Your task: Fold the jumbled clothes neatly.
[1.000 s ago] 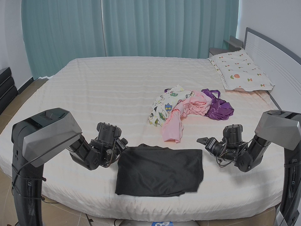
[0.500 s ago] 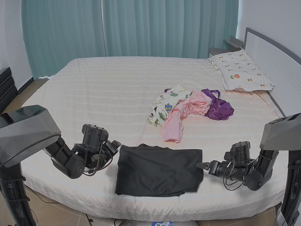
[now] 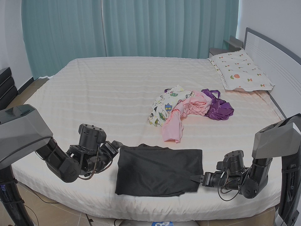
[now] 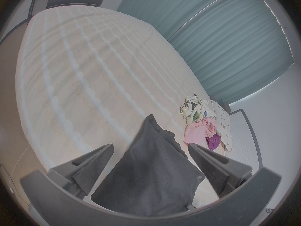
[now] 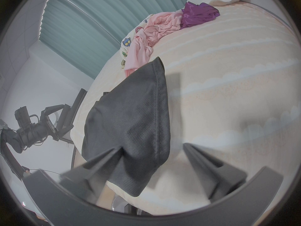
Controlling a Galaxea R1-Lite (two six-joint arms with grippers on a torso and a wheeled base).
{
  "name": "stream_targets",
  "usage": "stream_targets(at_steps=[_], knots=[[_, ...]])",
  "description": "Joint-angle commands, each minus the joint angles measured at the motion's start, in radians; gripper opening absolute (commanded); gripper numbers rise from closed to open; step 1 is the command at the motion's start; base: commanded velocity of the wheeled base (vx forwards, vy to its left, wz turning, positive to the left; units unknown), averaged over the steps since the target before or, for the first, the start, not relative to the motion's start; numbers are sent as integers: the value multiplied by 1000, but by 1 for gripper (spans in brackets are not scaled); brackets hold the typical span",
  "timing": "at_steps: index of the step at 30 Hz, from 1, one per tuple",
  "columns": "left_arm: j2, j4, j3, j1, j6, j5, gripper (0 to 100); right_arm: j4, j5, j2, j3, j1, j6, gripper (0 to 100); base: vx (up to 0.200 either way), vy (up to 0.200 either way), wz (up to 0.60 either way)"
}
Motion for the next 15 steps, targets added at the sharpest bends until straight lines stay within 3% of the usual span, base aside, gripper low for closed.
stream_targets(at_steps=[1, 15], knots=[[10, -1, 0, -4, 0, 1, 100, -5, -2, 21, 4, 3, -3, 0, 0, 0, 0], [18, -1, 0, -9, 0, -2, 100, -29, 1, -29, 63, 1, -4, 0, 0, 0, 0]])
